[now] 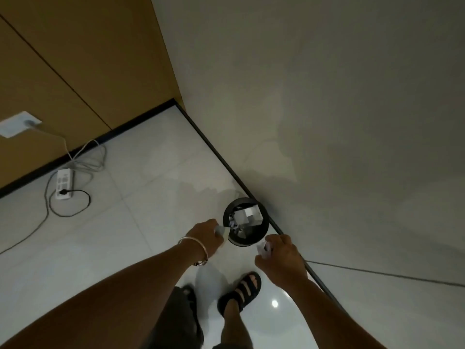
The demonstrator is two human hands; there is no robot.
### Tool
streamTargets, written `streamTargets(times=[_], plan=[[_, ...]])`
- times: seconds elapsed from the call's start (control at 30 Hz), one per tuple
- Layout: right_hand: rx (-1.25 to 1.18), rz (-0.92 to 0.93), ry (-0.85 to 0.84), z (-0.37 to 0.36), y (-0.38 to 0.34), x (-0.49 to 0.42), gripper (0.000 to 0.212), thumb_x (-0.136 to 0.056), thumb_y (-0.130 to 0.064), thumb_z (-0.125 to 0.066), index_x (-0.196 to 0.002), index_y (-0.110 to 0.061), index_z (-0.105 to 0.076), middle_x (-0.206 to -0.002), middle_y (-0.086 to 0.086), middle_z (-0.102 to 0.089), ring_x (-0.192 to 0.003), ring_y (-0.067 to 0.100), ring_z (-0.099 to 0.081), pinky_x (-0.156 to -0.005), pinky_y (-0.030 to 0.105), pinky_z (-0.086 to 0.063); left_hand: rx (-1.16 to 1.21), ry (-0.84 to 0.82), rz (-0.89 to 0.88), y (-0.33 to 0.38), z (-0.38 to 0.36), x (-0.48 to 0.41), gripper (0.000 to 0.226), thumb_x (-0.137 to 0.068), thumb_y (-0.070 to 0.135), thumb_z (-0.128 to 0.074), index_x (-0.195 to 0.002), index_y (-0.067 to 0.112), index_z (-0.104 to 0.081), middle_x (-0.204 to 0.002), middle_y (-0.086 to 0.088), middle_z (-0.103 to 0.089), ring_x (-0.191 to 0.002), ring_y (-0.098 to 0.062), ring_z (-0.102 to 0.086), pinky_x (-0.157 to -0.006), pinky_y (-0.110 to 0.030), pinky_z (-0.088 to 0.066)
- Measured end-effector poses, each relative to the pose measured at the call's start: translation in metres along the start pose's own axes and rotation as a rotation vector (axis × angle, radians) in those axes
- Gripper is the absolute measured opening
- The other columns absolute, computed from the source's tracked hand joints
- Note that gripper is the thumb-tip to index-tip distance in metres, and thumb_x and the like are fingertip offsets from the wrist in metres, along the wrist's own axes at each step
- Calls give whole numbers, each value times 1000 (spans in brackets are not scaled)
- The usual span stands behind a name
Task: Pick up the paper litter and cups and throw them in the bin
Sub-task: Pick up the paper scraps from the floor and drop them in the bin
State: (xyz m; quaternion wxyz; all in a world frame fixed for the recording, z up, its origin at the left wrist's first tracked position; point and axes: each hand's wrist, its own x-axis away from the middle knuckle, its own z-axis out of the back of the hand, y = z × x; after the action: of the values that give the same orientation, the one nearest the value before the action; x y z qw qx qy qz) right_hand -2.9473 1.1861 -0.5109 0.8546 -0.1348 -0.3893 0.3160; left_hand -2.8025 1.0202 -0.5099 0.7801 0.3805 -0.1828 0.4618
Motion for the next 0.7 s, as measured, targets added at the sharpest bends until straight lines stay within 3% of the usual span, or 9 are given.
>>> streamTargets(times=[0.1,0.27,0.43,0.63,0.7], plan=[[-8,-6,11,-25,11,-51,45,-82,-28,-63,-123,-22,-47,-122,-2,-47,-105,13,-48,-88,23,-42,47,-9,57,-15,-20,-56,21,-89,27,-50,-106,16,-53,-98,-9,-63,-79,-19,-54,-70,-29,-45],[-114,-117,28,-102,36,-149,52,-80,-30,-66,-127,-24,-44,-126,-1,-43,-105,11,-38,-86,23,-38,26,-52,86,-45,-80,-166,34,-92,32,-46,-122,16,-50,-107,-10,-64,-90,-23,-57,-81,-35,-49],[-95,-188,33,-182,69,-229,54,-80,-34,-67,-127,-25,-43,-128,1,-41,-115,23,-44,-91,32,-46,-10,-107,30,-62,-143,-257,34,-94,31,-47,-123,13,-49,-112,-12,-62,-100,-28,-57,-77,-30,-41],[-103,-271,53,-226,109,-286,84,-74,-44,-77,-143,-28,-33,-144,2,-30,-131,27,-33,-101,39,-46,-125,-195,19,-78,-181,-331,38,-93,28,-51,-127,12,-48,-119,-11,-60,-107,-27,-57,-85,-33,-43],[-129,-302,32,-230,114,-293,93,-73,-47,-77,-148,-28,-25,-149,2,-24,-135,29,-28,-103,44,-45,-104,-238,-20,-80,-185,-339,42,-93,31,-51,-131,13,-46,-119,-10,-58,-106,-26,-55,-80,-29,-40]])
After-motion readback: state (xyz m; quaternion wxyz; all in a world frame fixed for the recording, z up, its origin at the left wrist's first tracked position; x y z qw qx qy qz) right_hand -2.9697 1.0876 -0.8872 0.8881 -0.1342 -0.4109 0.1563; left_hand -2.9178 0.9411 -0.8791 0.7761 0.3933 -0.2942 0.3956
